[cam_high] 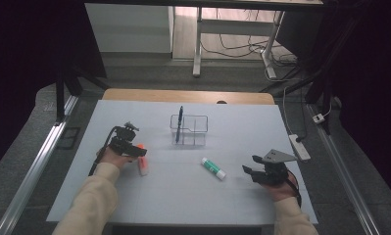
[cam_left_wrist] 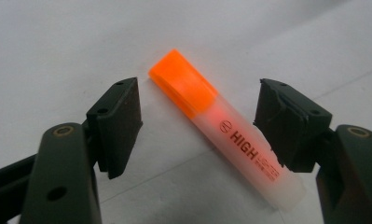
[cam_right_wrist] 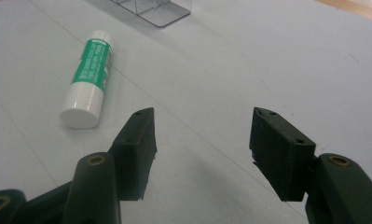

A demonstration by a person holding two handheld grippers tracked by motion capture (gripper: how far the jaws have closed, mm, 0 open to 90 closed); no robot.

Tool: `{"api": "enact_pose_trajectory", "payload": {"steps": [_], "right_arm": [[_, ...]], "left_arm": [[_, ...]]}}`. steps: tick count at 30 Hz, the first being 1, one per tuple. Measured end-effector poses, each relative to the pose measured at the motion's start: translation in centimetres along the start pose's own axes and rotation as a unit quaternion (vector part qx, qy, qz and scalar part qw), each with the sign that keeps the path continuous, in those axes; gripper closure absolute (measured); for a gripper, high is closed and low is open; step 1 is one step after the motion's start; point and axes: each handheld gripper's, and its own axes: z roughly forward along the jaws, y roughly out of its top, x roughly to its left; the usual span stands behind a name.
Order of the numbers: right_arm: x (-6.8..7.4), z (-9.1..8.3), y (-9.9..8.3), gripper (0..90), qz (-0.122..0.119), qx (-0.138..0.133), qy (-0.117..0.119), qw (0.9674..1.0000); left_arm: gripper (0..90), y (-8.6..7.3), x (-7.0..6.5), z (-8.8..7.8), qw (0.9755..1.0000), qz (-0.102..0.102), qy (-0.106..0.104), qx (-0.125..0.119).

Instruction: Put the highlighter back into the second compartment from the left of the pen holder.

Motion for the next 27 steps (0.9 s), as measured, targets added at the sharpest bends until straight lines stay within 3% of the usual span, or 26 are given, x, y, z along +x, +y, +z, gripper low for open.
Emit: {"api": "enact_pose_trajectory", "payload": {"steps": [5,9,13,19,27], "right_arm": [[0.1,0.1,0.2,40.8,-0.007,0.004,-0.002,1.0],[0.1,0.1,0.3,40.8,-0.008,0.002,-0.003,1.0],[0.1,0.1,0.3,40.7,-0.008,0.003,-0.003,1.0],[0.1,0.1,0.3,40.7,-0.008,0.002,-0.006,1.0],[0.1,0.0,0.3,40.7,-0.009,0.002,-0.011,0.9999]], "left_arm": [[32.6,0.4,-0.1,0.8,0.9997,-0.022,0.002,0.013],[35.3,0.8,-0.2,1.2,0.9989,-0.035,0.023,0.022],[37.8,1.0,-0.1,1.7,0.9978,-0.053,0.026,0.03],[41.4,1.4,-0.3,2.4,0.9965,-0.066,0.027,0.044],[48.3,1.9,-1.0,2.6,0.9937,-0.079,0.055,0.057]]}}
